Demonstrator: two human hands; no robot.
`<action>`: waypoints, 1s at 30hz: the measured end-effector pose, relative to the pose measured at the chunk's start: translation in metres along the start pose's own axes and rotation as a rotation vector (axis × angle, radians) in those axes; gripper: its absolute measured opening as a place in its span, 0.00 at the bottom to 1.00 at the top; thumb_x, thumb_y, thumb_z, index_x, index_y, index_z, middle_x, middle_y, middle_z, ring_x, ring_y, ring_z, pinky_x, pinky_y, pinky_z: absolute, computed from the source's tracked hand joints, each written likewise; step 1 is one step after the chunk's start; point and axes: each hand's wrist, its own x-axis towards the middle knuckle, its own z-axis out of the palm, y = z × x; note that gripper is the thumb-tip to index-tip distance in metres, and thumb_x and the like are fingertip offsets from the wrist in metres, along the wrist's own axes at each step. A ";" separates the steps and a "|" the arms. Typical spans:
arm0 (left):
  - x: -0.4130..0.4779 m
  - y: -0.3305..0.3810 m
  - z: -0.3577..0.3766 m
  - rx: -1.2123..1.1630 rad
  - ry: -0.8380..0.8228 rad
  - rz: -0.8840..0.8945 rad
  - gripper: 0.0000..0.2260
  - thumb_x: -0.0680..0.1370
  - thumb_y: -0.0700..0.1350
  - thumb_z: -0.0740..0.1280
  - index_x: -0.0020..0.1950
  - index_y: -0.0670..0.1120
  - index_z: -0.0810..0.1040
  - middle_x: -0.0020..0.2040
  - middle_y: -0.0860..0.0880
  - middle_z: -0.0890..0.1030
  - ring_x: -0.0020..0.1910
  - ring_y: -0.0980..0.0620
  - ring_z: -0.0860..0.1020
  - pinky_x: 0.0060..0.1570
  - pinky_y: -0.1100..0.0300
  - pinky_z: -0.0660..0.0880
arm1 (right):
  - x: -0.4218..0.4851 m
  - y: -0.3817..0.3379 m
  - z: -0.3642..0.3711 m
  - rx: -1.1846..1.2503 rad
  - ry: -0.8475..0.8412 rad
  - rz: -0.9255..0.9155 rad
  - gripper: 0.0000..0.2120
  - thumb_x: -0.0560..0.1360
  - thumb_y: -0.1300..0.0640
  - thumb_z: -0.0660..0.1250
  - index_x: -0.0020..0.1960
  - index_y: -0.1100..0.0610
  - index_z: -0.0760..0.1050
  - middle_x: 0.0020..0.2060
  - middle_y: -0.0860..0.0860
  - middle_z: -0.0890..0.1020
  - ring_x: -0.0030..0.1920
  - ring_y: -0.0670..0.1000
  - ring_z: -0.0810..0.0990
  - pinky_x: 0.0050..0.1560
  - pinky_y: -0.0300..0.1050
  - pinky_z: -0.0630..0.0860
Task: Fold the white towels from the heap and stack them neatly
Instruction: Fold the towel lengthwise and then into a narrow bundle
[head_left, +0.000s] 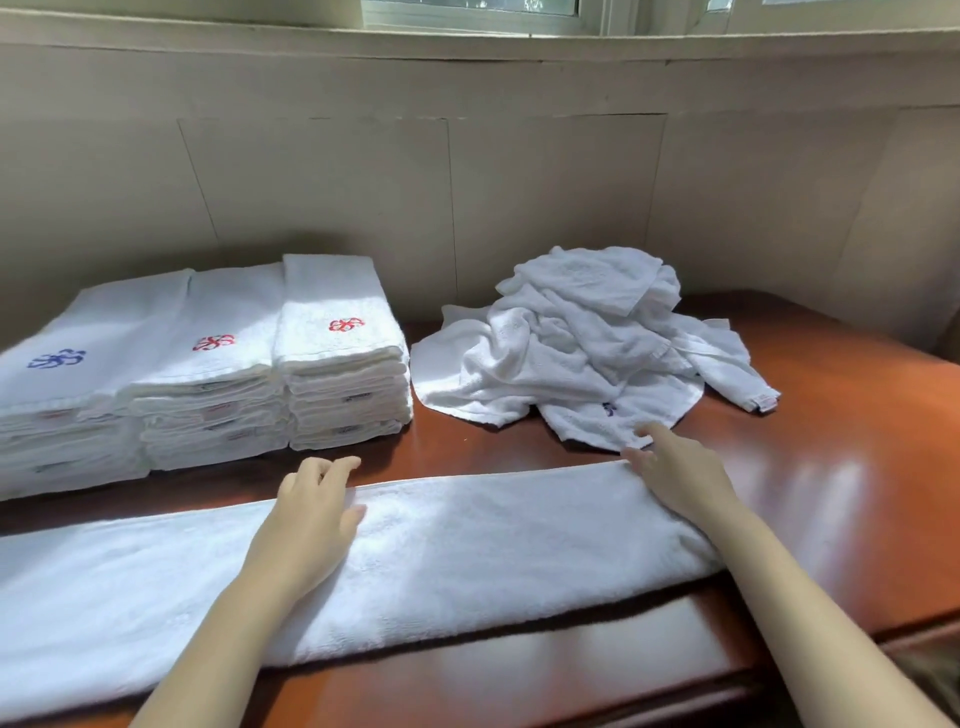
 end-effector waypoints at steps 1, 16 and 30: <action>-0.007 -0.005 -0.006 -0.008 -0.046 0.030 0.18 0.80 0.50 0.63 0.70 0.54 0.66 0.64 0.51 0.66 0.64 0.49 0.64 0.60 0.58 0.66 | -0.003 0.006 -0.005 0.047 -0.020 0.021 0.21 0.78 0.44 0.61 0.66 0.53 0.68 0.57 0.55 0.80 0.60 0.58 0.76 0.50 0.46 0.68; -0.064 -0.010 -0.045 -0.136 -0.307 0.056 0.08 0.75 0.51 0.69 0.37 0.52 0.77 0.45 0.50 0.72 0.49 0.56 0.71 0.50 0.61 0.70 | -0.050 0.005 -0.016 -0.030 -0.083 0.179 0.18 0.76 0.60 0.62 0.65 0.55 0.69 0.62 0.57 0.75 0.63 0.59 0.72 0.61 0.49 0.68; -0.049 -0.017 0.006 0.180 -0.250 -0.071 0.33 0.77 0.68 0.46 0.79 0.57 0.44 0.79 0.52 0.44 0.78 0.54 0.44 0.74 0.47 0.43 | -0.085 -0.087 0.061 -0.183 -0.274 -0.305 0.28 0.78 0.36 0.45 0.77 0.42 0.51 0.78 0.48 0.49 0.77 0.50 0.44 0.73 0.58 0.40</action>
